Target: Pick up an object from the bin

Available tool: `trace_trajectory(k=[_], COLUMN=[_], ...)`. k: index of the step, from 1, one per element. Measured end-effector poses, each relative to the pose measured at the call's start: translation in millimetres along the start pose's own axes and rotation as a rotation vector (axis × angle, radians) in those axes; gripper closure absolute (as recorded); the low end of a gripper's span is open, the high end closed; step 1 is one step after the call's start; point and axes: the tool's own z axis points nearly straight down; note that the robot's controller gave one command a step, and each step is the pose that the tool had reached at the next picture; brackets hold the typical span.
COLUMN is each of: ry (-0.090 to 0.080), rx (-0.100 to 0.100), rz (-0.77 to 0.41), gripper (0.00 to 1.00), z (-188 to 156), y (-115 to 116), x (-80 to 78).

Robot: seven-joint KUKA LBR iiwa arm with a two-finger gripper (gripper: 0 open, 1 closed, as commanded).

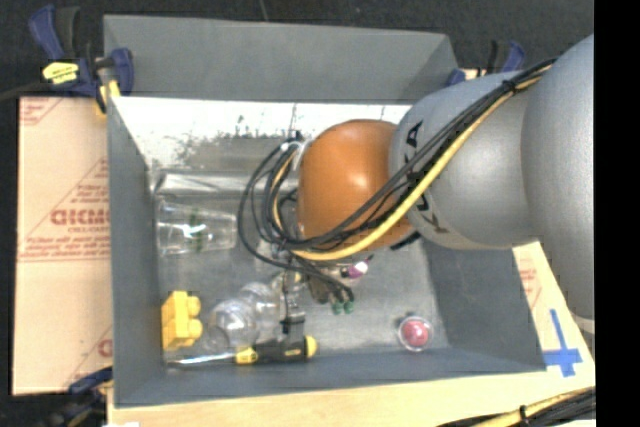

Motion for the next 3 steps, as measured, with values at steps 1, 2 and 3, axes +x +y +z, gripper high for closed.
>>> trace_trajectory(k=[1, 2, 3], ry=[0.006, -0.016, 0.002], rx=[0.0, -0.003, -0.001], rz=[0.04, 0.018, 0.156], gripper=[0.0, 0.0, 1.0], z=[26.0, 70.6, 73.2], y=[-0.5, -12.5, -14.1], x=[6.7, -19.9, -10.7])
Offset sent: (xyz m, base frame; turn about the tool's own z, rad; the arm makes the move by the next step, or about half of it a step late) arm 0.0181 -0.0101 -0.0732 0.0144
